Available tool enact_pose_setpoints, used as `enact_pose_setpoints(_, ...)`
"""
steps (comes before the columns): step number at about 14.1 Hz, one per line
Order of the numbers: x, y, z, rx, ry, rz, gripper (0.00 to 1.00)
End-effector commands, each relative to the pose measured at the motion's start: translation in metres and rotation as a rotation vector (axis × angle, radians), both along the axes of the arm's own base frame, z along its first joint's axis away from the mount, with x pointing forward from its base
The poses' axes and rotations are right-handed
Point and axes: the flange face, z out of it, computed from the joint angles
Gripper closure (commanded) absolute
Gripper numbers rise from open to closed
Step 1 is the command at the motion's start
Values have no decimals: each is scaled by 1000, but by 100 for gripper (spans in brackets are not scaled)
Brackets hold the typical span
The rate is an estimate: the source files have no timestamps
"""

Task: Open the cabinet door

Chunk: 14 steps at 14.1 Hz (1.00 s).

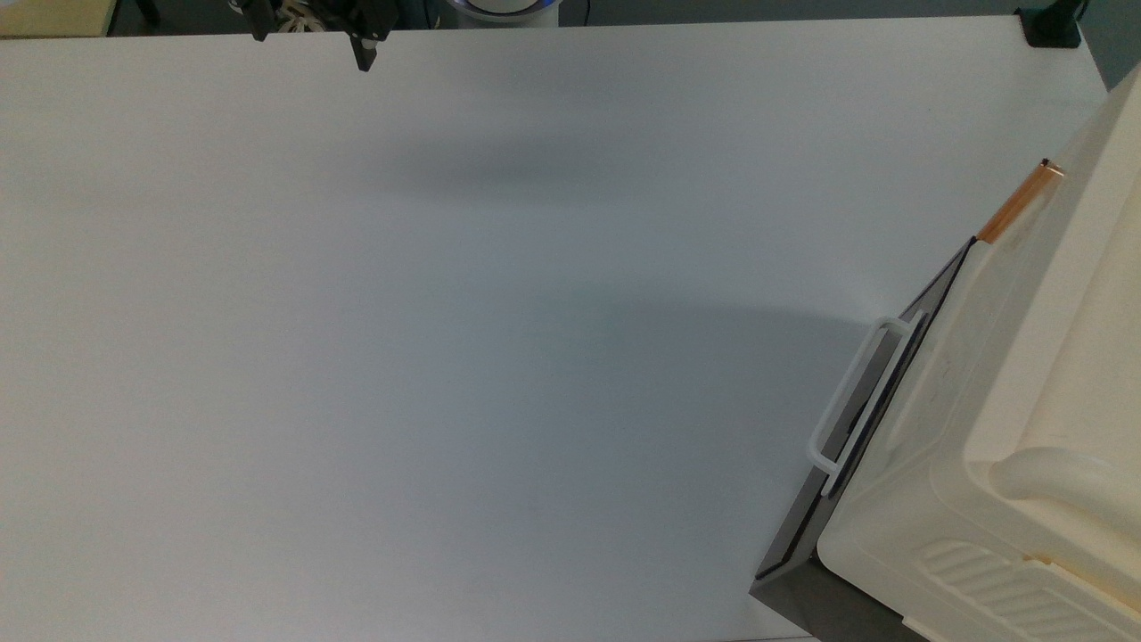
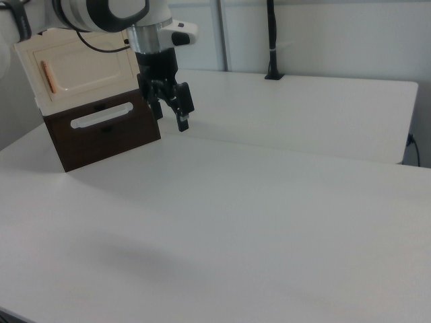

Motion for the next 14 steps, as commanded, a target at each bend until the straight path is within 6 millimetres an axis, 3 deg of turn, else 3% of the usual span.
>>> enact_pose_setpoints(1,-10,2,-1,1,15,18,0)
enact_pose_setpoints(11,-11,-8,1,102,-7,29,0)
enact_pose_setpoints(14,-11,-4,1,111,-11,104,0)
